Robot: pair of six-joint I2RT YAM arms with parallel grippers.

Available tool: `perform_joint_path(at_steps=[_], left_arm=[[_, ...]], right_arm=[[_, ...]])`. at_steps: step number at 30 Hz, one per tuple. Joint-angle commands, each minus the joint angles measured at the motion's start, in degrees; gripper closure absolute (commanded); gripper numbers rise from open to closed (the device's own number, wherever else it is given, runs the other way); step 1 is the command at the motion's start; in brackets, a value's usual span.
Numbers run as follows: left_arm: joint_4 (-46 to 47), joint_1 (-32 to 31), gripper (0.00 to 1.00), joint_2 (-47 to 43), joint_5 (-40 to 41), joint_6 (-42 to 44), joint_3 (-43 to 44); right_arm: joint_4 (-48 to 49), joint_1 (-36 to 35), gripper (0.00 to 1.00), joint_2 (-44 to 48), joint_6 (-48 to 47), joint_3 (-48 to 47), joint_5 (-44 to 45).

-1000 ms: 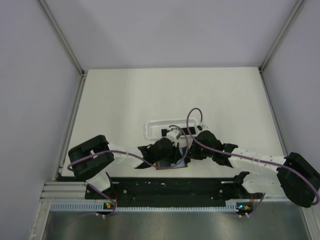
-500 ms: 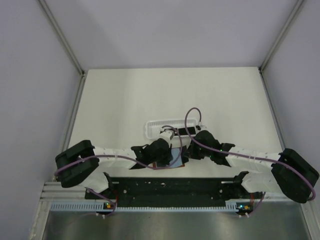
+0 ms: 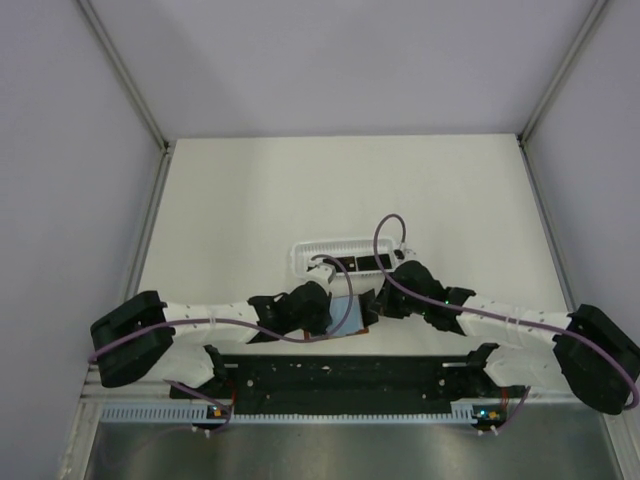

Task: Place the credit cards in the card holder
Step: Insert the credit card into the card holder.

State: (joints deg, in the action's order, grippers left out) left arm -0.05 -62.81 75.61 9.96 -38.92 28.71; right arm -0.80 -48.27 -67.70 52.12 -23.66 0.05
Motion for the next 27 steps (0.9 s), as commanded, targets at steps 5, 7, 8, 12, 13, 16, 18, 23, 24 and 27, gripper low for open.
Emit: perform_joint_path(at_steps=[5,7,8,12,13,16,18,23,24,27], left_arm=[[-3.4,0.0,1.0,1.1,1.0,-0.5,-2.3],[-3.4,0.0,1.0,1.1,1.2,-0.6,-2.3],[-3.3,-0.1,1.0,1.1,1.3,-0.7,-2.4],[-3.2,-0.1,1.0,1.0,1.2,-0.9,-2.6],[-3.2,0.0,1.0,1.0,1.3,-1.0,-2.6],[-2.8,-0.1,1.0,1.2,1.1,-1.2,-2.6],[-2.5,-0.2,1.0,1.3,0.9,-1.2,-2.5],[-2.5,0.0,1.0,1.2,0.7,-1.2,-2.5],[-2.5,-0.1,1.0,1.1,0.7,-1.2,-2.5],[-2.3,0.0,1.0,0.9,0.5,-1.3,-2.5]], right_arm=[[-5.2,-1.9,1.0,14.3,-4.8,-1.4,3.1],[-3.9,-2.0,1.0,14.9,-4.1,-1.5,0.1],[-2.6,-2.1,1.0,14.5,-3.5,-1.3,-3.0],[4.3,-3.8,1.0,12.1,0.9,0.4,-8.4],[5.6,-4.5,1.0,11.5,1.7,0.7,-8.5],[8.3,-4.9,1.0,8.3,3.8,1.5,-10.5],[10.8,-5.1,1.0,6.1,4.8,1.8,-12.3],[8.5,-5.6,1.0,2.1,6.9,1.2,-12.4],[8.4,-5.7,1.0,2.0,7.4,1.4,-12.3],[8.2,-5.6,1.0,1.3,8.4,1.9,-12.4]])
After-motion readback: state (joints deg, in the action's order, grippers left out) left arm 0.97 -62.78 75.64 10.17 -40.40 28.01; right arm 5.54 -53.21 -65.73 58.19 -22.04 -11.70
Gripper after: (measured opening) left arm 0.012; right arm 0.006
